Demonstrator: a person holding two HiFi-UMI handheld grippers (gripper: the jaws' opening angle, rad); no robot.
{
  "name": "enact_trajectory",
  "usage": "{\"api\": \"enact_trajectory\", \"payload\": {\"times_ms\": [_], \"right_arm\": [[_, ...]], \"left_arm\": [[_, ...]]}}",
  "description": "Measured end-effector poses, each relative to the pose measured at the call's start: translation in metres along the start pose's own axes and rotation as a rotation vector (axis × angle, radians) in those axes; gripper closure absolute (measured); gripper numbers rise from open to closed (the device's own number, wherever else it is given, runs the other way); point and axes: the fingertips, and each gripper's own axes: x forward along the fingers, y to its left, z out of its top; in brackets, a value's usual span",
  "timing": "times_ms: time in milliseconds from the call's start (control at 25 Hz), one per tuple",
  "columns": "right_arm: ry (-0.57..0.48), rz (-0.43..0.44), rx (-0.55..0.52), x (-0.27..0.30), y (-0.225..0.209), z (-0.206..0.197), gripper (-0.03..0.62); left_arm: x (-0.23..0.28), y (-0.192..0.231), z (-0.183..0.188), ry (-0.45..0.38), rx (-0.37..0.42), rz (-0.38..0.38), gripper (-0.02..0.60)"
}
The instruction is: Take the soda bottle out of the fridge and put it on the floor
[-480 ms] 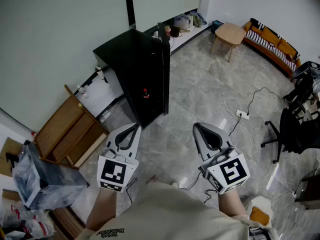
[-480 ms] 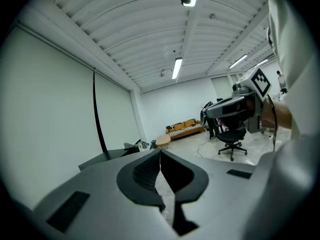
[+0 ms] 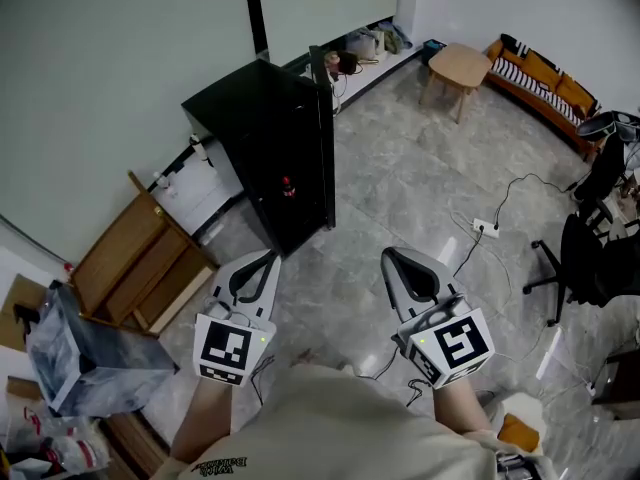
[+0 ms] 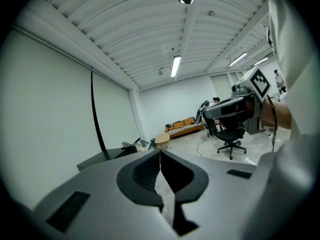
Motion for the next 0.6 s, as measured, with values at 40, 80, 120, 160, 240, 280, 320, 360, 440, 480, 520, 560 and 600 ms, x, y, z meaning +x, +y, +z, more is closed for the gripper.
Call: {"api": "enact_trajectory", "payload": {"times_ms": [40, 80, 120, 160, 240, 280, 320, 360, 440, 480, 520, 560, 600], "right_arm": [[0.001, 0.005, 0.005, -0.002, -0.001, -0.002, 0.597], [0.001, 0.011, 0.011, -0.004, -0.002, -0.004, 0.599], [0.003, 0.017, 0.017, -0.007, -0.002, -0.007, 0.597], [0.006, 0.023, 0.021, -0.009, -0.002, -0.01, 0.598], [0.017, 0.033, 0.019, -0.014, -0.003, -0.017, 0.597], [0.023, 0.034, 0.014, -0.018, -0.003, -0.019, 0.597], [0.029, 0.033, 0.009, -0.021, -0.005, -0.022, 0.597], [0.033, 0.031, 0.005, -0.024, -0.008, -0.024, 0.597], [0.034, 0.026, 0.008, -0.032, -0.012, -0.028, 0.597], [0.032, 0.023, 0.013, -0.036, -0.015, -0.03, 0.597], [0.03, 0.019, 0.017, -0.039, -0.019, -0.032, 0.597], [0.031, 0.015, 0.019, -0.042, -0.022, -0.034, 0.597], [0.033, 0.012, 0.019, -0.044, -0.023, -0.035, 0.597]], "left_arm": [[0.001, -0.003, 0.0, 0.007, 0.002, 0.005, 0.574], [0.002, -0.005, -0.001, 0.016, 0.003, 0.013, 0.574], [0.003, -0.007, -0.003, 0.025, 0.005, 0.021, 0.574], [0.004, -0.009, -0.004, 0.033, 0.005, 0.029, 0.574], [0.003, -0.016, -0.006, 0.041, 0.0, 0.035, 0.574], [0.003, -0.02, -0.006, 0.039, -0.004, 0.034, 0.574], [0.003, -0.024, -0.005, 0.036, -0.006, 0.033, 0.574], [0.003, -0.028, -0.004, 0.033, -0.006, 0.033, 0.574], [0.003, -0.035, -0.003, 0.028, -0.003, 0.035, 0.574], [0.003, -0.038, -0.002, 0.025, 0.001, 0.037, 0.574], [0.004, -0.042, -0.002, 0.023, 0.007, 0.039, 0.574], [0.005, -0.045, -0.002, 0.026, 0.013, 0.041, 0.574], [0.006, -0.047, -0.003, 0.032, 0.018, 0.043, 0.574]]}}
